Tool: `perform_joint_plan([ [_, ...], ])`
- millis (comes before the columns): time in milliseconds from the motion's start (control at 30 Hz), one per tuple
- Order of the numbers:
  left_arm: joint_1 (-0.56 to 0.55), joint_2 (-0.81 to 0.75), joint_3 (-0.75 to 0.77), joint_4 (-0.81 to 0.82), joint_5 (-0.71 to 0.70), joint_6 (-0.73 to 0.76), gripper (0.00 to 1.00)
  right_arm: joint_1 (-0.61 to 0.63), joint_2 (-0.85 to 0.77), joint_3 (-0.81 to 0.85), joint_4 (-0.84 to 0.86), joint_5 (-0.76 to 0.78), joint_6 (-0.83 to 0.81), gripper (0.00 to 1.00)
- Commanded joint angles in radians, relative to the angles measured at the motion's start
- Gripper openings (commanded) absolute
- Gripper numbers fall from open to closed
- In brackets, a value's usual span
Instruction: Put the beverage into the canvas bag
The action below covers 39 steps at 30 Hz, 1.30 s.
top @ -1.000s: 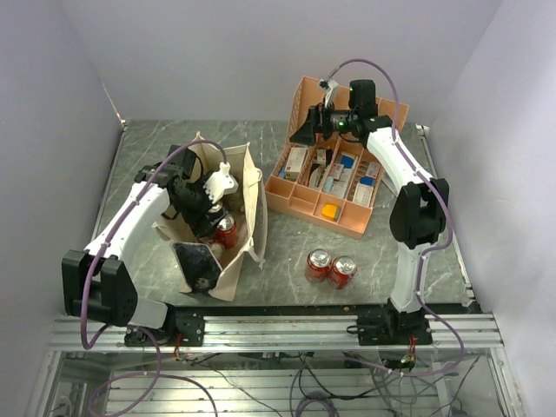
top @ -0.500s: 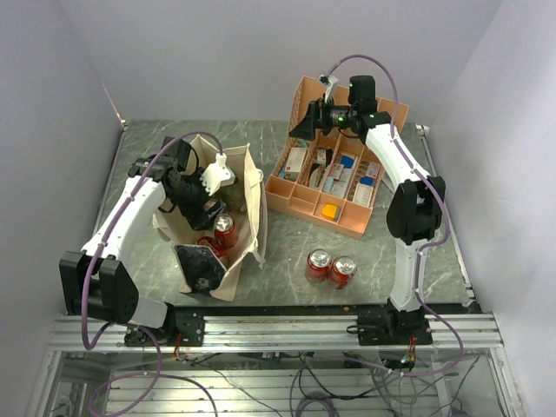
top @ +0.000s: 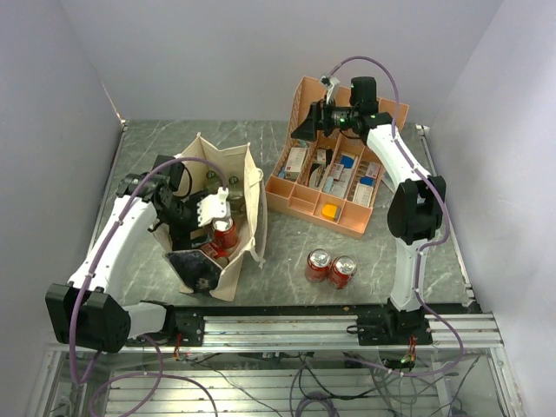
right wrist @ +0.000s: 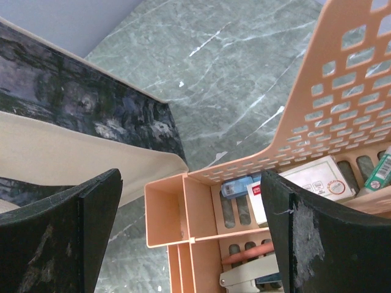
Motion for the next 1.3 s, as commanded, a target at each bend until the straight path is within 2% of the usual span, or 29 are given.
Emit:
perform_joint_plan([
  [0, -0.006, -0.019, -0.057, -0.057, 0.026, 0.183, 0.97, -0.006, -0.040, -0.038, -0.006, -0.005, -0.015, 0.95],
  [200, -0.044, -0.009, -0.104, -0.030, -0.010, 0.318, 0.98, -0.005, -0.082, -0.109, 0.018, 0.000, -0.017, 0.95],
  [433, -0.062, 0.094, -0.120, 0.035, -0.002, 0.424, 1.00, 0.000, -0.171, -0.215, 0.055, 0.018, -0.034, 0.94],
  [633, -0.084, 0.168, -0.176, 0.120, -0.044, 0.472, 1.00, 0.005, -0.256, -0.313, 0.062, 0.040, -0.072, 0.94],
  [800, -0.109, 0.167, -0.252, 0.191, -0.064, 0.514, 0.99, 0.005, -0.327, -0.360, 0.038, 0.062, -0.097, 0.94],
  [1267, -0.177, 0.174, -0.468, 0.405, -0.120, 0.464, 1.00, 0.028, -0.466, -0.478, 0.005, 0.111, -0.123, 0.94],
])
